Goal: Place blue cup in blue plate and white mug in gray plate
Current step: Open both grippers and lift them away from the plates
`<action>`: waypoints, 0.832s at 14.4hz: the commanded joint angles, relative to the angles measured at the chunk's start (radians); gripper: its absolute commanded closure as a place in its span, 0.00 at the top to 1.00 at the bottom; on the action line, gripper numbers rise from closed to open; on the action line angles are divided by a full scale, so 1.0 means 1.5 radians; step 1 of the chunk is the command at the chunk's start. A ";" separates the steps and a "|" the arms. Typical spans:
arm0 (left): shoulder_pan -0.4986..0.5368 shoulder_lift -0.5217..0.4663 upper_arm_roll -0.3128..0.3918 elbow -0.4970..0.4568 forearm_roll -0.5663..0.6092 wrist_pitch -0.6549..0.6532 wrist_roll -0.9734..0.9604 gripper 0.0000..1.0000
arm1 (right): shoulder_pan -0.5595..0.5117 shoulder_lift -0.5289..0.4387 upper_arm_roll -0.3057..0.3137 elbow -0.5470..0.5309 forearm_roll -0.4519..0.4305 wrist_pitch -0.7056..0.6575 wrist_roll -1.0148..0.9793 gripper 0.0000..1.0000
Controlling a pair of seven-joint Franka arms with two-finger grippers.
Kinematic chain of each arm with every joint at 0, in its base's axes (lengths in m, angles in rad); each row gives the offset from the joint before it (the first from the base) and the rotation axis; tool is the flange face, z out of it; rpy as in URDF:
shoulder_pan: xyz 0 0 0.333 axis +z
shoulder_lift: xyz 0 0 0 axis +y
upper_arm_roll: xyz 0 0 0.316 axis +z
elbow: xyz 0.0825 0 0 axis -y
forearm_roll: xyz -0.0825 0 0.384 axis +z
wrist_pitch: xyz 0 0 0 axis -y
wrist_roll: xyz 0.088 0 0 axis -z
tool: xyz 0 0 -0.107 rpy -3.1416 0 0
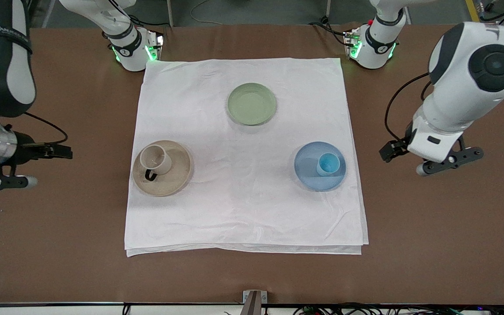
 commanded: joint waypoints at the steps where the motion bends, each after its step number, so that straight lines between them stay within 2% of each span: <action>1: 0.034 -0.026 -0.001 0.052 0.010 -0.084 0.098 1.00 | -0.017 -0.018 -0.002 0.023 -0.023 -0.032 -0.017 1.00; 3: 0.072 -0.058 -0.008 0.057 -0.004 -0.116 0.206 1.00 | -0.034 -0.016 -0.001 0.072 -0.025 -0.051 -0.015 1.00; 5: 0.075 -0.090 0.004 0.052 -0.023 -0.122 0.265 1.00 | -0.048 -0.014 0.002 0.093 -0.019 -0.058 -0.016 1.00; 7: 0.027 -0.121 0.075 0.045 -0.051 -0.152 0.305 1.00 | -0.037 -0.019 0.007 0.093 -0.012 -0.072 -0.005 1.00; 8: -0.013 -0.139 0.139 0.037 -0.080 -0.163 0.317 1.00 | -0.031 -0.020 0.007 0.093 -0.012 -0.085 0.009 1.00; 10: -0.072 -0.174 0.229 0.002 -0.132 -0.164 0.324 1.00 | -0.030 -0.021 0.007 0.093 -0.016 -0.127 0.006 1.00; 12: -0.084 -0.193 0.241 -0.018 -0.132 -0.164 0.325 1.00 | -0.033 -0.032 0.007 0.089 -0.008 -0.121 0.011 1.00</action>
